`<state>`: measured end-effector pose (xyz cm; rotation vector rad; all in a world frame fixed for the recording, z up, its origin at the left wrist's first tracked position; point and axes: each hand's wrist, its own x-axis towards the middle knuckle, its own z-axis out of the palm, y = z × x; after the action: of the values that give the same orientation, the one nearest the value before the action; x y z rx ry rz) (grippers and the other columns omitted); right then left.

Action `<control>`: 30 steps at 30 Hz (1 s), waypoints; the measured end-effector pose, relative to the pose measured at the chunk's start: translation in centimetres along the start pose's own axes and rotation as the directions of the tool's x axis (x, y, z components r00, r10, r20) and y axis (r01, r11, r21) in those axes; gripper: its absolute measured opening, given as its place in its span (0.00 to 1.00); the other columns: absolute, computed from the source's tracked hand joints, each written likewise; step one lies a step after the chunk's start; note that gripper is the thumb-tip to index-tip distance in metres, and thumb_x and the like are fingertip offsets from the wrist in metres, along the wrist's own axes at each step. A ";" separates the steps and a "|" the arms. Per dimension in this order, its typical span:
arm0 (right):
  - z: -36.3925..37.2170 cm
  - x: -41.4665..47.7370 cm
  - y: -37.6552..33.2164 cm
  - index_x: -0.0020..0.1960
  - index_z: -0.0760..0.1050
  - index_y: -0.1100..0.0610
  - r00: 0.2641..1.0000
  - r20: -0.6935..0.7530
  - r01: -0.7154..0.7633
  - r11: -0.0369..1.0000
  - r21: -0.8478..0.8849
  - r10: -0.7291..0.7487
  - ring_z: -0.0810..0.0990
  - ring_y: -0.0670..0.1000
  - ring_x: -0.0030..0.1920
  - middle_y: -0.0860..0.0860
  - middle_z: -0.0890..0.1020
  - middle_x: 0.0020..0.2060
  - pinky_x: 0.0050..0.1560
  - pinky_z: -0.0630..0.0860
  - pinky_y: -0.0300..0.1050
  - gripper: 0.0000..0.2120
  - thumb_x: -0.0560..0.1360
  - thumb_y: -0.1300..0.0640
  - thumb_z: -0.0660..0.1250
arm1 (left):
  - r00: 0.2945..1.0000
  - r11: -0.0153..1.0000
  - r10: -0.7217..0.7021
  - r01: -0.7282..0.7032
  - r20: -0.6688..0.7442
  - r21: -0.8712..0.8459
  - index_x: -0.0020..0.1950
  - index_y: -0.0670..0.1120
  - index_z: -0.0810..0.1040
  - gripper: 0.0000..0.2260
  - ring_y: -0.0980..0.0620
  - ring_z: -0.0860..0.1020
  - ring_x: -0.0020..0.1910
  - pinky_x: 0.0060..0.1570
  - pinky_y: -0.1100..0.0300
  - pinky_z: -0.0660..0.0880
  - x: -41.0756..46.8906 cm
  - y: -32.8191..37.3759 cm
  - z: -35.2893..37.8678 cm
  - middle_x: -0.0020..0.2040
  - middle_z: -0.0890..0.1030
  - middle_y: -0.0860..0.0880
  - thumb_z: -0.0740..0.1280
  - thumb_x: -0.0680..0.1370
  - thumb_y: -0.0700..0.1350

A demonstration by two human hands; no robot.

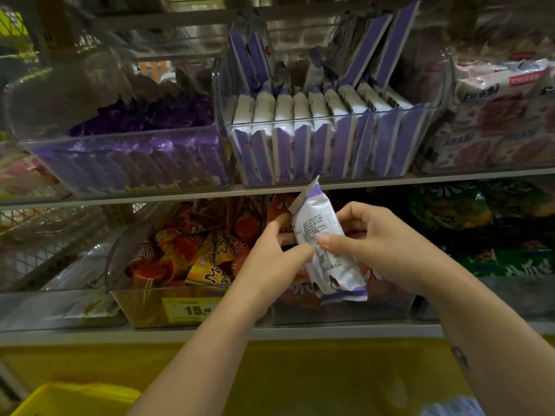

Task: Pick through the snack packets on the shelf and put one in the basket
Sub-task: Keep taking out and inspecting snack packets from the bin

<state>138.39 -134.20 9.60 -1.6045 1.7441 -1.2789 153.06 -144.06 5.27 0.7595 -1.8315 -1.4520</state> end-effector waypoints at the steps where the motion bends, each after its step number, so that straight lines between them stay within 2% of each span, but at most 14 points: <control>1: -0.1 0.0 0.0 0.49 0.77 0.48 1.000 0.007 -0.002 1.000 -0.001 0.002 0.85 0.44 0.41 0.45 0.86 0.43 0.41 0.84 0.47 0.11 0.70 0.47 0.74 | 1.000 1.000 -0.020 0.020 0.006 -0.013 0.72 0.58 0.65 0.31 0.51 0.84 0.51 0.50 0.50 0.82 0.1 -0.1 0.0 0.57 0.82 0.55 0.70 0.71 0.49; 2: -0.1 -0.1 -0.1 0.49 0.77 0.49 1.000 0.013 -0.006 1.000 0.000 0.006 0.85 0.43 0.41 0.45 0.85 0.42 0.40 0.84 0.46 0.11 0.70 0.47 0.74 | 0.999 0.999 -0.038 0.039 0.016 -0.027 0.70 0.57 0.68 0.27 0.50 0.84 0.51 0.50 0.51 0.82 0.1 -0.1 -0.1 0.57 0.83 0.53 0.68 0.72 0.48; 5: -0.3 -0.3 -0.2 0.49 0.77 0.49 0.999 0.029 -0.021 1.000 -0.002 0.021 0.85 0.43 0.40 0.45 0.85 0.42 0.37 0.82 0.41 0.11 0.70 0.47 0.73 | 0.997 0.997 -0.054 0.057 0.050 -0.059 0.56 0.61 0.74 0.13 0.49 0.86 0.45 0.39 0.60 0.81 0.2 -0.1 -0.2 0.53 0.85 0.51 0.66 0.74 0.47; 6: -0.3 -0.4 -0.3 0.49 0.77 0.49 0.999 0.030 -0.028 1.000 -0.002 0.028 0.85 0.43 0.39 0.45 0.85 0.41 0.36 0.82 0.40 0.11 0.70 0.47 0.73 | 0.996 0.996 -0.064 0.068 0.056 -0.064 0.53 0.62 0.74 0.11 0.49 0.86 0.43 0.39 0.58 0.81 0.1 0.0 -0.2 0.52 0.86 0.51 0.65 0.74 0.47; 9: -0.2 -1.0 -0.6 0.49 0.76 0.49 0.998 0.027 -0.048 0.999 -0.014 0.048 0.85 0.43 0.38 0.46 0.85 0.42 0.32 0.79 0.36 0.11 0.71 0.47 0.73 | 0.993 0.994 -0.099 0.101 0.061 -0.035 0.51 0.61 0.73 0.08 0.48 0.86 0.42 0.49 0.48 0.82 -0.2 0.4 0.1 0.48 0.86 0.51 0.64 0.74 0.50; 12: -0.3 -2.0 -1.1 0.50 0.76 0.49 0.998 0.007 -0.054 0.998 -0.013 0.054 0.85 0.43 0.38 0.47 0.85 0.42 0.33 0.79 0.37 0.09 0.72 0.48 0.73 | 0.994 0.996 -0.091 0.090 0.063 0.023 0.54 0.61 0.72 0.05 0.49 0.86 0.41 0.51 0.47 0.82 -0.9 1.1 0.5 0.47 0.85 0.55 0.63 0.79 0.52; 15: -1.3 -3.1 -2.0 0.51 0.77 0.52 0.998 0.001 -0.062 0.996 0.063 0.062 0.86 0.48 0.40 0.48 0.87 0.41 0.39 0.83 0.47 0.09 0.73 0.52 0.72 | 0.988 0.996 -0.027 0.014 0.151 0.085 0.67 0.64 0.66 0.17 0.54 0.85 0.45 0.51 0.49 0.81 -2.4 2.5 0.5 0.56 0.82 0.58 0.63 0.79 0.59; 18: -3.3 -4.1 -3.9 0.53 0.78 0.57 0.997 0.050 -0.064 0.967 0.246 0.054 0.87 0.54 0.43 0.53 0.87 0.42 0.38 0.83 0.48 0.11 0.71 0.55 0.71 | 0.947 0.984 0.029 -0.083 0.319 0.157 0.61 0.83 0.53 0.28 0.57 0.83 0.51 0.50 0.54 0.80 -4.4 4.7 -0.5 0.57 0.78 0.64 0.68 0.75 0.61; 19: -3.9 -4.2 -4.7 0.53 0.78 0.57 0.996 0.072 -0.065 0.944 0.323 0.044 0.87 0.55 0.44 0.55 0.87 0.43 0.37 0.83 0.46 0.13 0.70 0.55 0.69 | 0.933 0.985 0.040 -0.097 0.358 0.144 0.59 0.86 0.48 0.35 0.56 0.83 0.52 0.49 0.56 0.81 -4.9 5.5 -1.0 0.58 0.76 0.65 0.71 0.73 0.59; 21: -4.6 -4.1 -6.4 0.53 0.79 0.57 0.997 0.074 -0.038 0.887 0.461 0.005 0.87 0.55 0.45 0.56 0.87 0.44 0.34 0.82 0.43 0.11 0.72 0.56 0.67 | 0.915 0.986 0.105 -0.146 0.389 0.075 0.62 0.84 0.41 0.46 0.53 0.83 0.54 0.49 0.56 0.81 -5.5 6.9 -1.8 0.58 0.75 0.67 0.76 0.71 0.54; 23: -4.4 -3.4 -8.1 0.52 0.79 0.56 0.999 -0.021 0.037 0.817 0.575 -0.030 0.87 0.53 0.43 0.55 0.87 0.43 0.32 0.81 0.43 0.08 0.78 0.62 0.62 | 0.911 0.976 0.207 -0.218 0.355 -0.010 0.70 0.78 0.43 0.49 0.50 0.83 0.54 0.49 0.56 0.81 -5.8 8.8 -2.2 0.58 0.77 0.68 0.77 0.69 0.50; 26: -3.5 -1.5 -10.2 0.52 0.76 0.54 0.979 -0.202 0.131 0.736 0.664 0.009 0.86 0.49 0.36 0.53 0.86 0.41 0.31 0.81 0.41 0.10 0.80 0.66 0.59 | 0.918 0.934 0.358 -0.351 0.169 -0.072 0.67 0.75 0.58 0.38 0.51 0.83 0.55 0.47 0.57 0.81 -5.5 11.7 -2.3 0.61 0.80 0.58 0.75 0.70 0.46; 28: -3.2 0.2 -11.4 0.60 0.73 0.54 0.967 -0.252 0.155 0.713 0.684 0.032 0.86 0.49 0.39 0.53 0.84 0.47 0.34 0.82 0.41 0.11 0.81 0.64 0.59 | 0.897 0.899 0.439 -0.439 0.047 -0.011 0.73 0.64 0.63 0.34 0.53 0.82 0.57 0.50 0.56 0.81 -4.9 13.4 -2.5 0.65 0.79 0.53 0.74 0.71 0.48; 30: -3.0 2.0 -12.5 0.68 0.68 0.53 0.958 -0.282 0.165 0.716 0.678 0.046 0.85 0.51 0.46 0.55 0.81 0.56 0.36 0.82 0.43 0.15 0.82 0.61 0.59 | 0.863 0.861 0.504 -0.498 -0.038 0.108 0.75 0.57 0.65 0.36 0.55 0.80 0.59 0.55 0.53 0.80 -4.0 14.9 -2.9 0.66 0.77 0.54 0.74 0.69 0.51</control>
<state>142.06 -133.85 22.06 -1.0627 1.0964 -1.9724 157.28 -139.46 19.73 0.3230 -1.8759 -0.9942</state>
